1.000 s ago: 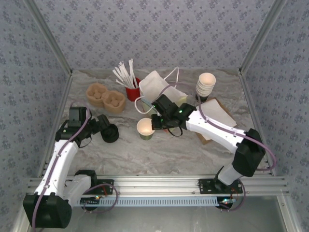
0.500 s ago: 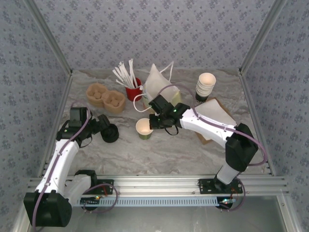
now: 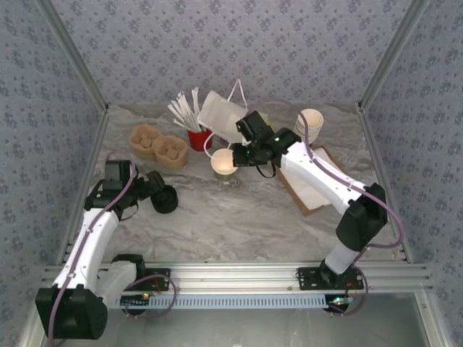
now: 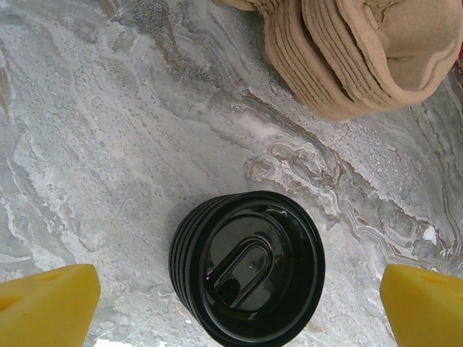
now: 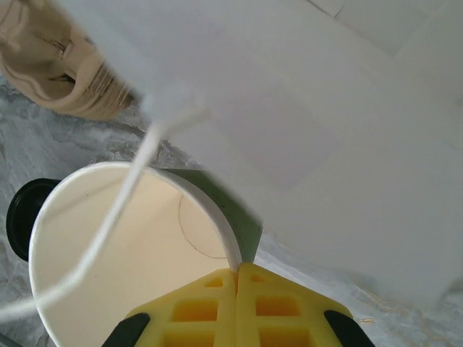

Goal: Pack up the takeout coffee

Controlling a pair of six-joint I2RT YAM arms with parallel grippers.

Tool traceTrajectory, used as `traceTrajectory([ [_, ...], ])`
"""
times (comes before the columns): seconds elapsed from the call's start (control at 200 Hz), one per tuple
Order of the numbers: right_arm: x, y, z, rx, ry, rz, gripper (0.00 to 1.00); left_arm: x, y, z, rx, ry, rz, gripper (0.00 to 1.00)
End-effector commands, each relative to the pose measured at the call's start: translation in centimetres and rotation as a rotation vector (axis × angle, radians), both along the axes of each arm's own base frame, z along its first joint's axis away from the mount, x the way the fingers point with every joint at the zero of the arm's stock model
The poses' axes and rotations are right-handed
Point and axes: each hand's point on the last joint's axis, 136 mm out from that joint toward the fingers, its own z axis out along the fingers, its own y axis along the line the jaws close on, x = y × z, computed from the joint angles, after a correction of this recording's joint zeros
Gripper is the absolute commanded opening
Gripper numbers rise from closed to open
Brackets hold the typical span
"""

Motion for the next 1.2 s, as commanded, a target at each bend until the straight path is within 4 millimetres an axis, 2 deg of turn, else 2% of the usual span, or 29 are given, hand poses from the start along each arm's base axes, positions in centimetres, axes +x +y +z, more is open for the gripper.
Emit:
traceTrajectory([
  [0.0, -0.1, -1.5, 1.2, -0.025, -0.008, 0.004, 0.00, 0.0, -0.2, 0.1, -0.022, -0.007, 0.003, 0.99],
  [0.25, 1.9, -3.5, 3.0, -0.026, -0.042, -0.039, 0.00, -0.1, -0.2, 0.1, -0.026, -0.007, 0.002, 0.99],
  [0.33, 1.7, -3.4, 3.8, -0.019, -0.052, -0.028, 0.00, -0.1, -0.2, 0.2, -0.025, -0.007, 0.002, 0.99],
  [0.415, 0.7, -2.9, 3.8, -0.021, -0.043, -0.007, 0.00, -0.1, -0.4, 0.1, -0.032, -0.007, -0.001, 0.98],
  [0.53, -1.0, -2.1, 1.6, -0.016, 0.011, 0.002, 0.00, -0.2, -0.9, 0.0, -0.056, -0.006, -0.021, 0.96],
  [0.63, -2.6, -1.4, -1.5, -0.039, 0.065, 0.011, 0.00, -0.3, -1.2, -0.5, -0.069, 0.010, -0.027, 0.94],
  [0.795, -4.3, 0.1, -5.7, -0.036, 0.124, 0.027, 0.01, -0.4, -1.7, -1.9, -0.079, 0.055, -0.042, 0.86],
  [0.844, -4.6, 0.4, -6.7, -0.043, 0.137, 0.031, 0.01, -0.5, -1.7, -2.3, -0.074, 0.074, -0.044, 0.80],
  [0.879, -4.7, 0.6, -7.3, -0.040, 0.145, 0.029, 0.01, -0.6, -1.6, -2.6, -0.062, 0.091, -0.039, 0.76],
  [0.974, -5.1, 1.1, -8.3, -0.043, 0.154, 0.035, 0.02, -0.8, -0.9, -2.9, -0.006, 0.121, -0.018, 0.74],
  [1.199, -5.3, 1.7, -9.8, -0.064, 0.170, 0.043, 0.06, -1.2, -0.7, -3.9, 0.009, 0.167, -0.007, 0.68],
])
